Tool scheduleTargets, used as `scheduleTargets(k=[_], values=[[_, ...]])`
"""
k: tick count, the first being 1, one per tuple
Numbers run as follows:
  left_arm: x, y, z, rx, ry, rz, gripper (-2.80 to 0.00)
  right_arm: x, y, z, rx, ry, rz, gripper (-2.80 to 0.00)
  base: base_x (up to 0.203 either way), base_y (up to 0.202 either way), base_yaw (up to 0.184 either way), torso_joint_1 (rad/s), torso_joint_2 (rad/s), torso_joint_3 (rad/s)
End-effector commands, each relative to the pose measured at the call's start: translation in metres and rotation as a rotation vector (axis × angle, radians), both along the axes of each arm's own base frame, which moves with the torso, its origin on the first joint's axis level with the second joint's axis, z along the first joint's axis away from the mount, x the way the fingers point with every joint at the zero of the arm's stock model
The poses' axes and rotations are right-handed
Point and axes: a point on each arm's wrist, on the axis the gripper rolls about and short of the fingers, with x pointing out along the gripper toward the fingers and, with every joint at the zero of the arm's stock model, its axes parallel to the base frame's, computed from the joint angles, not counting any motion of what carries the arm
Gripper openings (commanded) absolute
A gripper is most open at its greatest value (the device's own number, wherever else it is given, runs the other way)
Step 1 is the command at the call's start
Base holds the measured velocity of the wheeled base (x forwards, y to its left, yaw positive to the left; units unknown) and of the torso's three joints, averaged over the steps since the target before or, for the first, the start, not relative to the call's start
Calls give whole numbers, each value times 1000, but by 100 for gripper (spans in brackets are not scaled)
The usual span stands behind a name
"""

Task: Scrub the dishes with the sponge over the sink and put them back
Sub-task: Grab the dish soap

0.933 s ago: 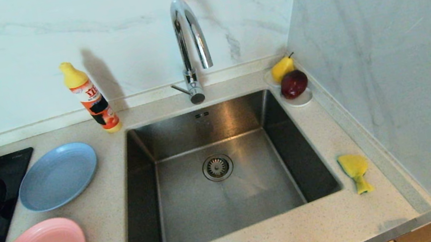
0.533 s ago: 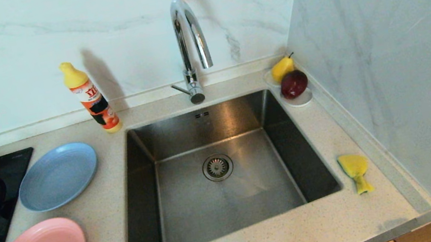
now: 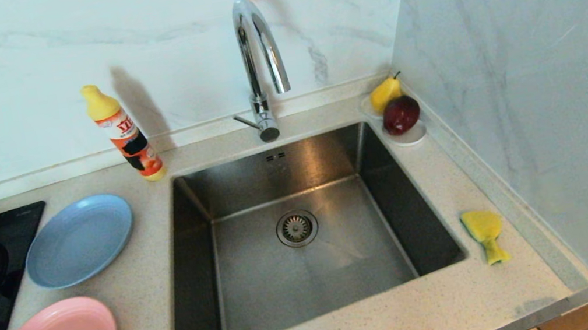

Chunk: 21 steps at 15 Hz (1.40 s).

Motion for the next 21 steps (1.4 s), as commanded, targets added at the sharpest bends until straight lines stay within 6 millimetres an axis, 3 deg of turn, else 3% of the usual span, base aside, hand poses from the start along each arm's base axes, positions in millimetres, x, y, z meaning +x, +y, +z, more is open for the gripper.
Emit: scheduleTargets(k=[1, 17, 18, 21], values=[[1, 0, -4, 3, 13, 3, -280, 0, 0, 0, 0, 0, 0, -280, 0, 0, 0, 0, 0, 0], [1, 0, -3, 22, 14, -2, -280, 0, 0, 0, 0, 0, 0, -280, 0, 0, 0, 0, 0, 0], [-1, 0, 4, 22, -7, 3, -280, 0, 0, 0, 0, 0, 0, -280, 0, 0, 0, 0, 0, 0], [-10, 0, 57, 22, -67, 4, -280, 0, 0, 0, 0, 0, 0, -280, 0, 0, 0, 0, 0, 0]])
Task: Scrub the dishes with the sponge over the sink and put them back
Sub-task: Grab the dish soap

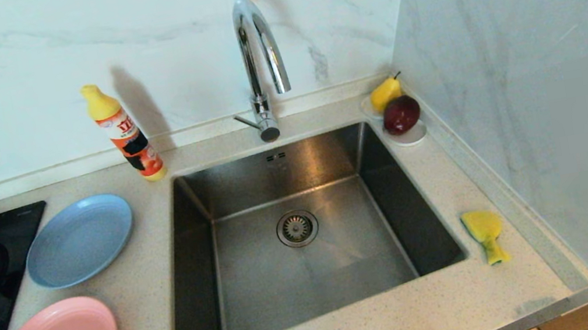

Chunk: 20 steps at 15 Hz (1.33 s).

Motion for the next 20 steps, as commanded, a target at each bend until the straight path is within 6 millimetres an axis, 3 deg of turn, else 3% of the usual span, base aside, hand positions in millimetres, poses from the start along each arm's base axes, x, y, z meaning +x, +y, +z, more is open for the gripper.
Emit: scheduleTargets(k=[1, 3, 5, 10, 15, 18, 20], values=[[0, 0, 47, -3, -14, -1, -280, 0, 0, 0, 0, 0, 0, -280, 0, 0, 0, 0, 0, 0], [15, 0, 73, -15, 37, -1, -280, 0, 0, 0, 0, 0, 0, -280, 0, 0, 0, 0, 0, 0], [42, 1, 97, -44, 102, 3, -280, 0, 0, 0, 0, 0, 0, -280, 0, 0, 0, 0, 0, 0], [146, 4, 129, -110, 257, 19, -280, 0, 0, 0, 0, 0, 0, -280, 0, 0, 0, 0, 0, 0], [248, 7, 115, -116, 270, 70, -280, 0, 0, 0, 0, 0, 0, -280, 0, 0, 0, 0, 0, 0], [290, 8, 102, -114, 199, 78, -280, 0, 0, 0, 0, 0, 0, -280, 0, 0, 0, 0, 0, 0], [303, 9, 95, -113, 186, 81, -280, 0, 0, 0, 0, 0, 0, -280, 0, 0, 0, 0, 0, 0]])
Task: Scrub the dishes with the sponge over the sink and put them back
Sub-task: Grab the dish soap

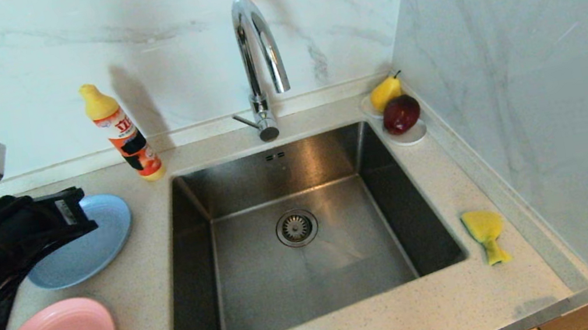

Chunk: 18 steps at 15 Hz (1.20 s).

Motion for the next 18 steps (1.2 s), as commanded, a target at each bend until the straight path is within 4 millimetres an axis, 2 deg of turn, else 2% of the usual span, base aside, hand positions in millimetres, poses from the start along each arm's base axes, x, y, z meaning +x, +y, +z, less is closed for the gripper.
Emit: scheduleTargets(k=[1, 2, 4, 11, 18], values=[[27, 1, -28, 1, 78, 2, -125, 0, 0, 0, 0, 0, 0, -280, 0, 0, 0, 0, 0, 0], [30, 1, -32, 1, 87, 4, 0, 0, 0, 0, 0, 0, 0, -280, 0, 0, 0, 0, 0, 0], [38, 1, -37, 2, 58, 9, 0, 0, 0, 0, 0, 0, 0, -280, 0, 0, 0, 0, 0, 0], [73, 3, -80, 4, -38, 72, 0, 0, 0, 0, 0, 0, 0, -280, 0, 0, 0, 0, 0, 0], [98, 5, -91, 4, -98, 106, 0, 0, 0, 0, 0, 0, 0, -280, 0, 0, 0, 0, 0, 0]])
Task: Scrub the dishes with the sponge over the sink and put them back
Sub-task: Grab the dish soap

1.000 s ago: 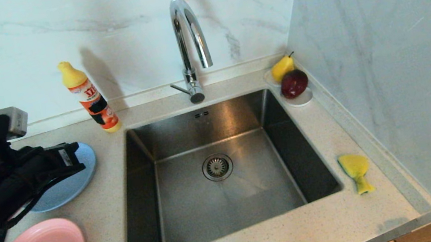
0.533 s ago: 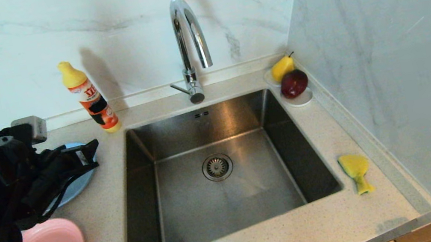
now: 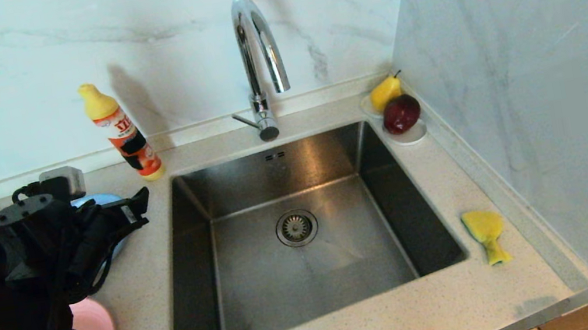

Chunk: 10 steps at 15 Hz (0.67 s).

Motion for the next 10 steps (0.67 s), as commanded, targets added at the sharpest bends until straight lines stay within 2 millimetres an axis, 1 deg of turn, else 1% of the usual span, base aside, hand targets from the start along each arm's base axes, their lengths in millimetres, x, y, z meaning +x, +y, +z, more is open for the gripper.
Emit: scheduleTargets(k=[1, 7, 10], values=[[13, 1, -10, -1, 3, 6, 0, 0, 0, 0, 0, 0, 0, -280, 0, 0, 0, 0, 0, 0], [48, 3, -20, 1, -62, 51, 0, 0, 0, 0, 0, 0, 0, -280, 0, 0, 0, 0, 0, 0], [63, 3, -19, 1, -96, 53, 0, 0, 0, 0, 0, 0, 0, -280, 0, 0, 0, 0, 0, 0]])
